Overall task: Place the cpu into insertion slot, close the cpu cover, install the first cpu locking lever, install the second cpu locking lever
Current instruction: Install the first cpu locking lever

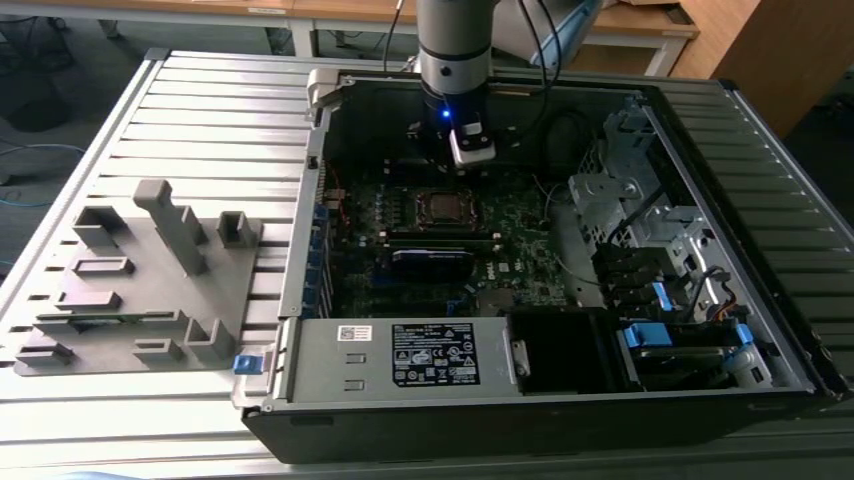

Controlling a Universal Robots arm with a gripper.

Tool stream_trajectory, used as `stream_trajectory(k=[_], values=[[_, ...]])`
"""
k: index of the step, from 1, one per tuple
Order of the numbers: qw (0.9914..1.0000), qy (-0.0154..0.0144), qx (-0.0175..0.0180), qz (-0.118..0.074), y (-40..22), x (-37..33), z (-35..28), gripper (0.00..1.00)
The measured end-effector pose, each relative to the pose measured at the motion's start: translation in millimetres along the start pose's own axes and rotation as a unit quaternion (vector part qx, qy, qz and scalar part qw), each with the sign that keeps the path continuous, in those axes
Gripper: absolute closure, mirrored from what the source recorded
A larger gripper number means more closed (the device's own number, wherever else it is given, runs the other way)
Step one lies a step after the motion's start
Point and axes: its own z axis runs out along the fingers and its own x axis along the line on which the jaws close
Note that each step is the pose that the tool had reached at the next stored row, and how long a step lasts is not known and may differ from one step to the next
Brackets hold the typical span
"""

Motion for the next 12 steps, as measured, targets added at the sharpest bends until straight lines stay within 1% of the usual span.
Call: stream_trajectory(k=[12], values=[[0.99998, -0.001, -0.0009, -0.005, -2.1, -0.6, 1.4, 0.89]])
